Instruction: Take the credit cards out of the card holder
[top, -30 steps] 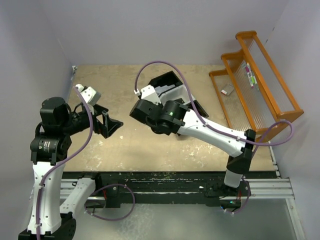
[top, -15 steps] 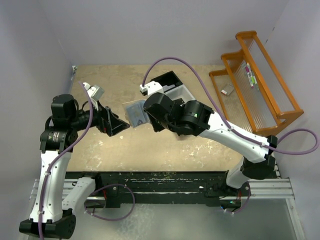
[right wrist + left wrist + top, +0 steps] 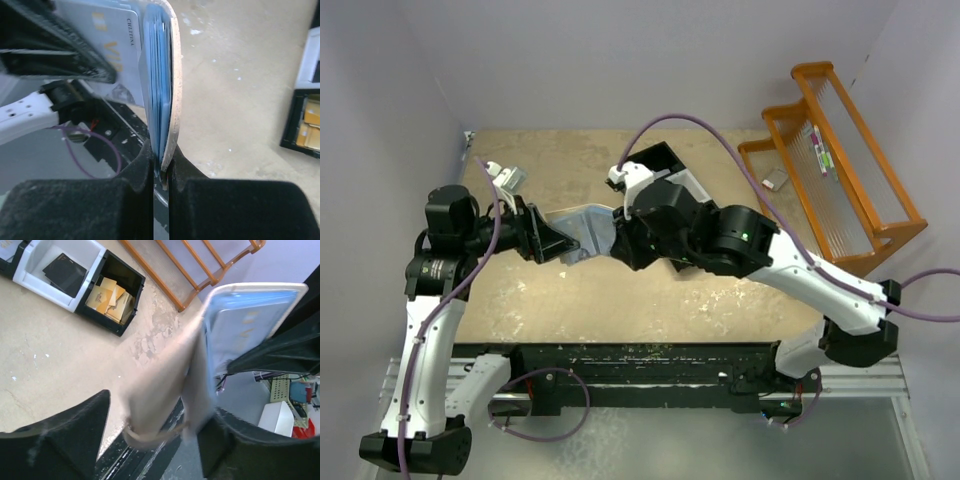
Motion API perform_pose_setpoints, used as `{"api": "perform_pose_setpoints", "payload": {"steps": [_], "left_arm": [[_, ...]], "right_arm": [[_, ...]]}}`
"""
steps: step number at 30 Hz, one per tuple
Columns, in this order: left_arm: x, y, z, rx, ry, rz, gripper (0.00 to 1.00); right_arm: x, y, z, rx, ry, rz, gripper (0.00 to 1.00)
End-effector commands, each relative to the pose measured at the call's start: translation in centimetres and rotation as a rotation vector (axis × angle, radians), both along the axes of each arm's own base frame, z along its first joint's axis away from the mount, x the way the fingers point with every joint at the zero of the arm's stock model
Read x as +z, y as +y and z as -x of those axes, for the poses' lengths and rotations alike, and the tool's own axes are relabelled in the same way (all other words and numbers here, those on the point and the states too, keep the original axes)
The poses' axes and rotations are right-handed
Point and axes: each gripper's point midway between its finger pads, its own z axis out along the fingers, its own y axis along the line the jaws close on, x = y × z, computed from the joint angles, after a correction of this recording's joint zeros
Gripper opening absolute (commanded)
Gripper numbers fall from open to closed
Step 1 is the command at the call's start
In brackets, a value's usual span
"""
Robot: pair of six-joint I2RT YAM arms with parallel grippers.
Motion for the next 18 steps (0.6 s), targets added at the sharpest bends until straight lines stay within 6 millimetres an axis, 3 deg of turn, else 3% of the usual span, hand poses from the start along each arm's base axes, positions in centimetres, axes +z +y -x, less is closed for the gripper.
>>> {"api": "perform_pose_setpoints", "payload": {"steps": [1, 4, 9, 14, 18], "left_arm": [[2.8, -0.2, 0.8, -0.032, -0.106, 0.013, 0.61], [3.5, -0.3, 0.9, -0.036, -0.114, 0.032, 0.47], [5.0, -1.0, 2.0, -0.102, -0.101, 0.091, 0.31], [7.1, -2.0, 4.0, -0.228, -0.059, 0.196, 0.36], [7.2, -1.9, 3.9, -0.213, -0.061, 0.198, 0.40]], "right_arm": [[5.6, 0.8, 1.2, 0.106, -0.055, -0.253, 0.00], [5.8, 0.5, 1.6, 0.145, -0.058, -0.308, 0.00], [6.6, -0.6, 1.5, 0.179, -0.048, -0.380, 0.00], [6.6, -1.1, 1.2, 0.190, -0.027, -0.417, 0.00], [6.7, -0.8, 1.6, 0.221, -0.018, -0.434, 0.00]]}}
